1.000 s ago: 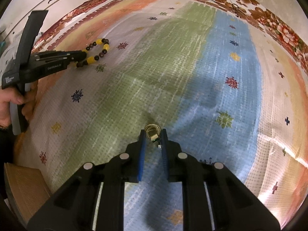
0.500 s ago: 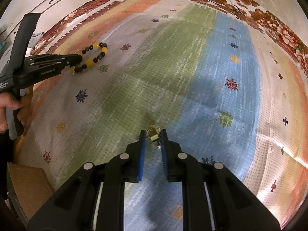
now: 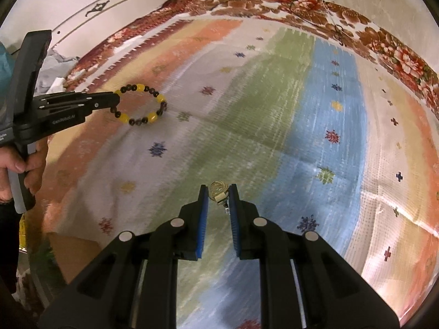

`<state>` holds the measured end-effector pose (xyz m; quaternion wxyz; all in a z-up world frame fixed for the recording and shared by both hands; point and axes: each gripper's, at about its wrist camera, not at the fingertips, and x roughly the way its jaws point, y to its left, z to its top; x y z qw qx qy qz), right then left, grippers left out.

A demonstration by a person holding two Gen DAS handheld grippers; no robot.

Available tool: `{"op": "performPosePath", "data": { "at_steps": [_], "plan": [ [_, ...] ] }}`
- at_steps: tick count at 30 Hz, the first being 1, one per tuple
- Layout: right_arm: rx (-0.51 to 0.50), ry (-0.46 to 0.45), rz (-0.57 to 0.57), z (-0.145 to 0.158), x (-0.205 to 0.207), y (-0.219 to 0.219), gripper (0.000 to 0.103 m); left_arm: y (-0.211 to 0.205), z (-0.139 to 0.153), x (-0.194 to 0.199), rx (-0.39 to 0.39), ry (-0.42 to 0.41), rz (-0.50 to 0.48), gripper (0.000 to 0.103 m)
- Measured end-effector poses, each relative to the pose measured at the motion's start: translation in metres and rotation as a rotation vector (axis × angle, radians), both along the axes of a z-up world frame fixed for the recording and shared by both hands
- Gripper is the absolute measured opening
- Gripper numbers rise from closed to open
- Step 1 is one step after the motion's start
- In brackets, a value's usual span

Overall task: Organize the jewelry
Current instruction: 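Lift the bead bracelet and gold pendant and carry both over the silver tin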

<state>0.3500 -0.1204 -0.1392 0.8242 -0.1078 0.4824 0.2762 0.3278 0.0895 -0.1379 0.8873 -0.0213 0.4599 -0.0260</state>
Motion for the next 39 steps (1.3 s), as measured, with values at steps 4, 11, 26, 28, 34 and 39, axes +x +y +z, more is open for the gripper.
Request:
{"op": "performPosePath", "data": {
  "at_steps": [4, 11, 26, 28, 34, 39],
  "plan": [
    [-0.001, -0.014, 0.003, 0.011, -0.012, 0.0, 0.017, -0.002, 0.012, -0.013, -0.003, -0.01, -0.006, 0.01],
    [0.021, -0.03, -0.002, 0.03, -0.033, 0.001, 0.017, -0.001, 0.032, -0.037, -0.015, -0.035, 0.0, 0.01],
    [0.042, -0.053, -0.01, 0.059, -0.091, -0.002, 0.017, -0.014, 0.077, -0.094, 0.039, -0.102, -0.018, 0.01],
    [0.049, -0.054, -0.014, 0.063, -0.1, -0.003, 0.017, -0.016, 0.085, -0.105, 0.036, -0.11, -0.023, 0.01],
    [0.067, -0.066, -0.016, 0.075, -0.123, -0.004, 0.017, -0.026, 0.1, -0.132, 0.032, -0.133, -0.04, 0.011],
    [0.075, -0.083, -0.013, 0.086, -0.141, -0.006, 0.017, -0.039, 0.107, -0.149, 0.033, -0.147, -0.067, 0.011]
  ]
}}
